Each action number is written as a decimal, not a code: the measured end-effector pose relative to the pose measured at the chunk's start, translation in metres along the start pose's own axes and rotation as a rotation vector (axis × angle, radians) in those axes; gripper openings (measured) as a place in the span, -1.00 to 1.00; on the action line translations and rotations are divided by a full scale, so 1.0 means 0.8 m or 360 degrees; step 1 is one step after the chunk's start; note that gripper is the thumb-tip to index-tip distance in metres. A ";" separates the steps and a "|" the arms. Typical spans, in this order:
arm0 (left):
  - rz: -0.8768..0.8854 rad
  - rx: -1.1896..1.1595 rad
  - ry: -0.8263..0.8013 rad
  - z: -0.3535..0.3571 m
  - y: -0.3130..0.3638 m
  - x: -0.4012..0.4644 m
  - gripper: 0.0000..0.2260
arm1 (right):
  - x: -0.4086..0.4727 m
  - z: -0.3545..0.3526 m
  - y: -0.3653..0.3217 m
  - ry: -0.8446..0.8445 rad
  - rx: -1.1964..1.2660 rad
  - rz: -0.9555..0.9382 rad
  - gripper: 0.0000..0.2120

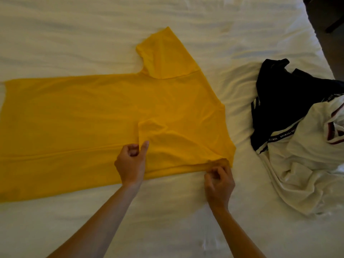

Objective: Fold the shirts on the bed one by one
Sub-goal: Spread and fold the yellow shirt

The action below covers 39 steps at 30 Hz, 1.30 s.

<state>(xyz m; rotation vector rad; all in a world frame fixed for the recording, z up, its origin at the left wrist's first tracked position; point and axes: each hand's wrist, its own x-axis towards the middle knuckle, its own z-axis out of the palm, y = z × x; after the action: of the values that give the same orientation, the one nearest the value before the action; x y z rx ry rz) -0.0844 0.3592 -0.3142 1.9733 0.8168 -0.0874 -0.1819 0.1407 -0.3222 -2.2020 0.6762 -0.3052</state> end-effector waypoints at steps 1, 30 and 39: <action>0.0015 0.0025 -0.0002 0.001 -0.001 -0.004 -0.74 | -0.004 0.002 -0.005 0.0052 -0.0081 -0.0067 -0.86; 0.1131 0.1048 -0.0472 -0.025 0.151 0.219 -0.76 | 0.306 0.132 -0.204 -0.0655 -0.0828 -0.0466 -0.73; 0.1014 0.1727 -0.0566 0.024 0.177 0.273 -0.49 | 0.401 0.191 -0.223 -0.0924 -0.0764 0.0049 -0.23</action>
<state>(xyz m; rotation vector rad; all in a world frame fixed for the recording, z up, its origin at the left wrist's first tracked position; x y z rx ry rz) 0.1715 0.4100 -0.3005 2.9994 -0.2199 -0.5785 0.2143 0.1535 -0.2886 -2.5455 0.4832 0.5548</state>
